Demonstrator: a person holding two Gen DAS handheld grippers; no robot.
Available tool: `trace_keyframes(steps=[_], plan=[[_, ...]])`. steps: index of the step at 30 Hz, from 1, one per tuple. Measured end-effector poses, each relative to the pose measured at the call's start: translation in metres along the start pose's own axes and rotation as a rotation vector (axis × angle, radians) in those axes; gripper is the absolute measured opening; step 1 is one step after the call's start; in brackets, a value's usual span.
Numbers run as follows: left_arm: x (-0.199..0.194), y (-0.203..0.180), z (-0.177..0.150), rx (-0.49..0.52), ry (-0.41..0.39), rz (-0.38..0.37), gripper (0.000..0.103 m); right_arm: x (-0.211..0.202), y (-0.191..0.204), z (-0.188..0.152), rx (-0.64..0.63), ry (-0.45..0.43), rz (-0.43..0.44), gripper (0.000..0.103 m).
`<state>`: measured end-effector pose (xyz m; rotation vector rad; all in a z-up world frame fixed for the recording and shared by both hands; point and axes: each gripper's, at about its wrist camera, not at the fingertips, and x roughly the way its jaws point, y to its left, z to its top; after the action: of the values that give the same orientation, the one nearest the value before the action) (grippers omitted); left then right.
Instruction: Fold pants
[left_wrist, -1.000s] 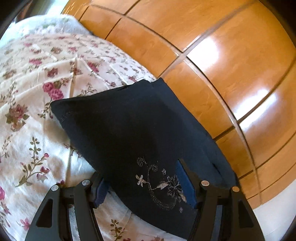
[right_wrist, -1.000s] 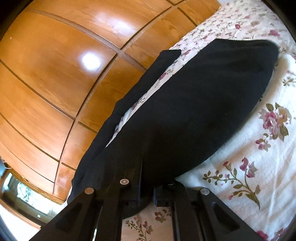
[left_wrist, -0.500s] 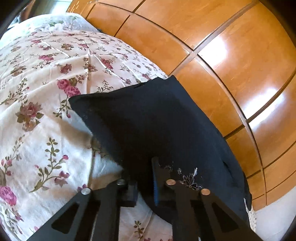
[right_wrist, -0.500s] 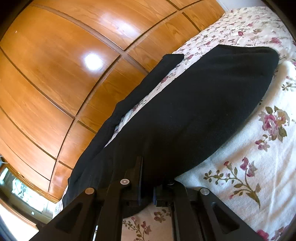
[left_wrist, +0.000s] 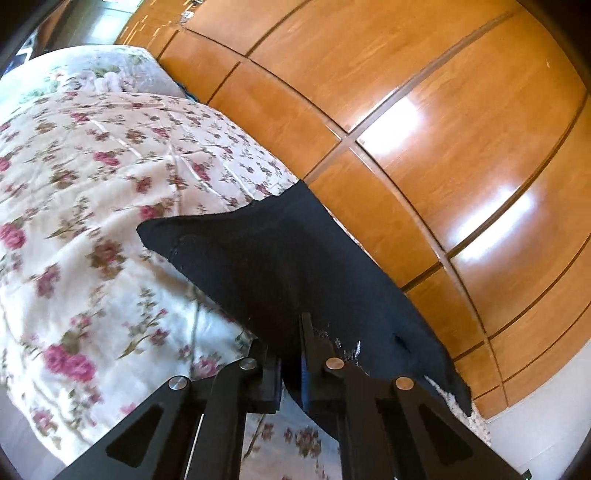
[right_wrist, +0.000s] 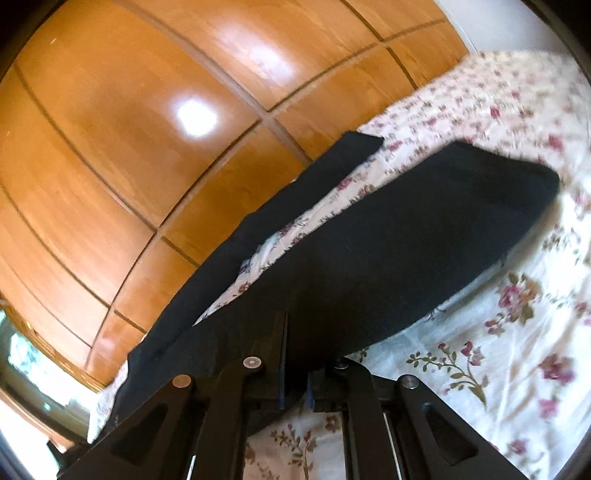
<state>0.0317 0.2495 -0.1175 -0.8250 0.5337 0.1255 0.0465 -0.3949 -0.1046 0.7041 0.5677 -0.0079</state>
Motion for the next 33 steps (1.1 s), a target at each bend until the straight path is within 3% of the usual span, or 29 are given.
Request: trace_keyframes(steps=[8, 13, 17, 22, 27, 30, 33], plan=[[-0.04, 0.007, -0.021, 0.049, -0.004, 0.01, 0.006, -0.028, 0.0, -0.013, -0.053, 0.031, -0.022, 0.007], [-0.054, 0.02, -0.03, 0.003, 0.001, 0.01, 0.006, -0.042, -0.007, -0.024, -0.042, 0.049, -0.021, 0.007], [-0.05, 0.023, -0.039, 0.019, 0.021, 0.048, 0.007, -0.042, -0.011, -0.033, -0.066, 0.064, -0.046, 0.007], [-0.043, 0.035, -0.051, -0.003, 0.072, 0.088, 0.012, -0.032, -0.027, -0.043, -0.001, 0.1, -0.063, 0.009], [-0.063, 0.039, -0.055, 0.008, 0.05, 0.109, 0.024, -0.038, -0.029, -0.04, 0.022, 0.094, -0.069, 0.018], [-0.08, 0.036, -0.054, 0.024, -0.005, 0.148, 0.024, -0.051, -0.031, -0.037, 0.019, 0.056, -0.133, 0.033], [-0.095, 0.02, -0.048, 0.074, -0.08, 0.147, 0.027, -0.073, -0.032, -0.031, 0.019, -0.025, -0.222, 0.035]])
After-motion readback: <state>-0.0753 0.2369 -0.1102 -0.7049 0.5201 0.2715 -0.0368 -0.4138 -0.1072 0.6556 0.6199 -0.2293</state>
